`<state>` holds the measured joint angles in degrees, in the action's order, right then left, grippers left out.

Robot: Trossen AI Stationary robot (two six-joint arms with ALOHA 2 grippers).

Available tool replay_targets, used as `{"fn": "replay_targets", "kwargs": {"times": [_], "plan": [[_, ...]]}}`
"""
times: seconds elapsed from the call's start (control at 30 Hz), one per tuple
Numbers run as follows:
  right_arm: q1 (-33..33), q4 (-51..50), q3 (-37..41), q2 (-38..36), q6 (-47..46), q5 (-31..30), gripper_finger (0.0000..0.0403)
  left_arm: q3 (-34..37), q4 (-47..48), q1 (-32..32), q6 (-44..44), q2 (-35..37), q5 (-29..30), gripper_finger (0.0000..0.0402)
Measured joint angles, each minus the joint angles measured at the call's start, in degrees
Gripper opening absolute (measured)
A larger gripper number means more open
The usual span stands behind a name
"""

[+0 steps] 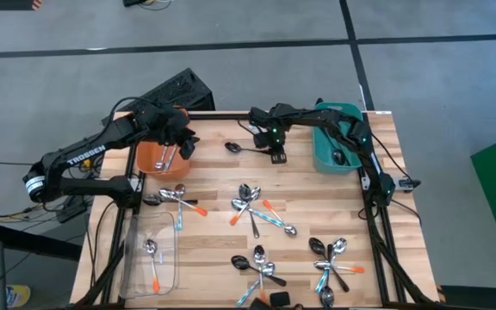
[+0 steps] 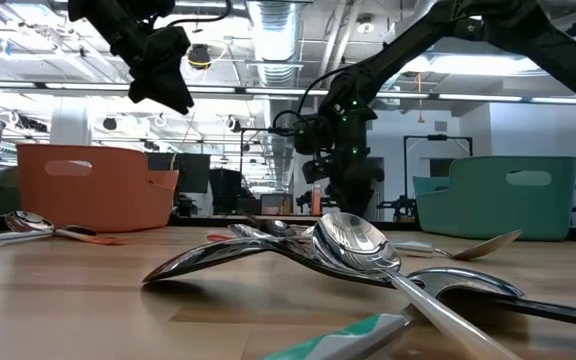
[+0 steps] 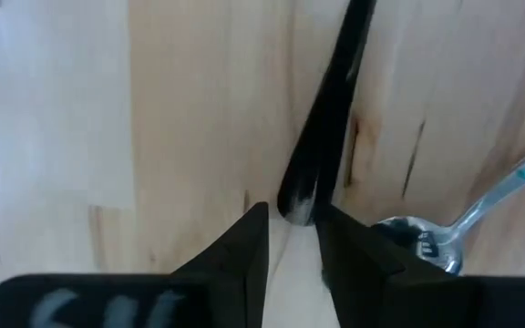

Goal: Sort silverware by color (type)
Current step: Put the black spoon into the green bin

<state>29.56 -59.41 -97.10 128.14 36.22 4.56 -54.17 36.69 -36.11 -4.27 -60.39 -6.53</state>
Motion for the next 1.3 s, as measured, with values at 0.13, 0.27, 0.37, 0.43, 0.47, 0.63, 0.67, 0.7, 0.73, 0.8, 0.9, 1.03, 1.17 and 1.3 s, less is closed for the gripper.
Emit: {"fn": "replay_targets", "kwargs": {"times": [0.13, 0.27, 0.37, 0.43, 0.47, 0.63, 0.67, 0.7, 0.73, 0.8, 0.9, 1.03, 1.17, 1.3], "plan": [[-0.02, -1.05, 0.05, 0.08, -3.19, -0.07, 0.0117, 0.0, -0.98, -0.01, 0.02, -0.03, -0.01, 0.013], [0.2, -6.48, 0.22, -0.52, -7.9, 0.02, 0.0105, 0.0, -1.81, 0.01, 0.64, -0.85, 0.46, 0.013], [0.72, -11.94, 0.42, -0.35, -12.37, 2.41, 0.0095, 0.0, -3.83, 0.01, 2.11, -2.24, 1.05, 0.013], [1.01, -13.22, 0.75, -0.26, -15.91, 3.24, 0.0092, 0.0, -6.1, 0.01, 2.36, -3.39, 1.0, 0.013], [1.03, -13.17, 1.12, -0.29, -17.57, 3.26, 0.0091, 0.0, -6.99, 0.01, 2.33, -4.02, 0.99, 0.013], [0.92, -13.52, 3.24, -1.82, -24.32, 6.1, 0.0091, 0.0, -10.64, 0.01, 3.55, -7.75, -1.19, 0.013], [0.89, -13.02, 4.23, -2.65, -25.1, 8.07, 0.0091, 0.0, -11.13, 0.0, 3.8, -8.64, -1.93, 0.013], [0.9, -11.83, 5.43, -3.91, -26.07, 9.72, 0.0091, 0.0, -11.62, 0.01, 3.83, -9.51, -2.62, 0.013], [0.79, -10.2, 6.86, -5.47, -27.09, 10.58, 0.0091, 0.0, -12.16, 0.01, 3.67, -10.31, -3.26, 0.013], [0.39, -6.81, 10.38, -9.77, -29.34, 11.28, 0.0091, 0.0, -13.08, 0.06, 2.68, -11.76, -3.73, 0.013], [-0.33, -0.97, 17.07, -16.71, -33.31, 11.52, 0.0091, 0.02, -14.7, 0.06, 1.23, -13.49, -3.75, 0.013], [-2.19, 11.21, 27.2, -25.88, -38.6, 11.01, 0.0091, 0.02, -19.1, 0.03, -0.52, -14.67, -3.74, 0.013], [-4.66, 25.8, 36.33, -31.46, -47.2, 6.01, 0.0091, 0.03, -26.0, 0.03, -2.32, -14.79, -4.17, 0.013], [-6.96, 33.86, 40.69, -32.1, -54.57, 1.08, 0.0091, 0.02, -33.26, -0.01, -0.6, -14.78, -4.75, 0.013]]}}
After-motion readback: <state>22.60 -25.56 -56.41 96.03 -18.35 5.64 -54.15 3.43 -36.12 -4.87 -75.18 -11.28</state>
